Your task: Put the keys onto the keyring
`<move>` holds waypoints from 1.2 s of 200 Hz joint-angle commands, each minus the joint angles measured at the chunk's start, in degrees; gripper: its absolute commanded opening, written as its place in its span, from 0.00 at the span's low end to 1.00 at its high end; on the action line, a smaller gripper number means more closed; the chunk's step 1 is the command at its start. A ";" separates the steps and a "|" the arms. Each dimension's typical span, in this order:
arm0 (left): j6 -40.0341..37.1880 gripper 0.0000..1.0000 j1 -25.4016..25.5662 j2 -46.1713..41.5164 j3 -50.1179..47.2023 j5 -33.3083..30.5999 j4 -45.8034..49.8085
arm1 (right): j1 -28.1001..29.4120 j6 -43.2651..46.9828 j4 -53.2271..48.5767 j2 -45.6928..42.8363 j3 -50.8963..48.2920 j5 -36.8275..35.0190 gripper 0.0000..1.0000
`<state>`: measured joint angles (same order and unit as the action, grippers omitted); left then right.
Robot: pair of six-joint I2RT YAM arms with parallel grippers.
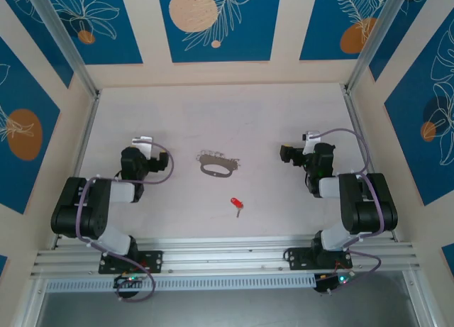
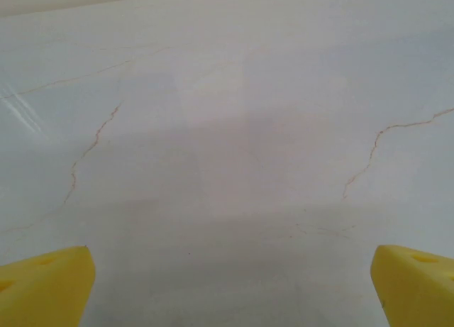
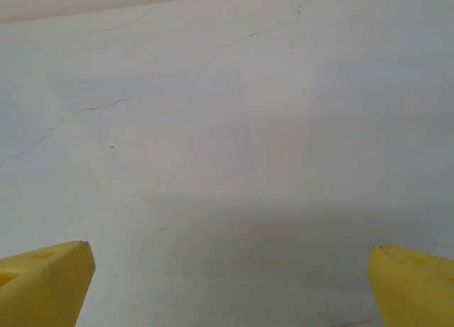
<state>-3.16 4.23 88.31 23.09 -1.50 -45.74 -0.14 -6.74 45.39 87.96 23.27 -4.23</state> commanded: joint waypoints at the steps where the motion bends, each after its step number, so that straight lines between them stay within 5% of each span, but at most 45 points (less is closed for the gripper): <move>1: 0.35 1.00 -0.81 -0.60 0.81 1.06 -0.16 | -0.17 1.29 0.40 -0.69 0.87 0.89 0.99; 183: 0.43 1.00 -0.89 -0.68 0.73 1.40 -0.21 | -0.66 0.80 0.46 -1.01 0.81 1.81 0.99; 240: 0.15 1.00 -0.74 -7.10 11.45 3.23 23.34 | -0.26 -4.21 -29.74 -9.96 15.56 2.38 0.99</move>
<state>-3.16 4.23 85.54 29.28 -0.12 -33.41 -0.40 -6.85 28.14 81.73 33.19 -2.98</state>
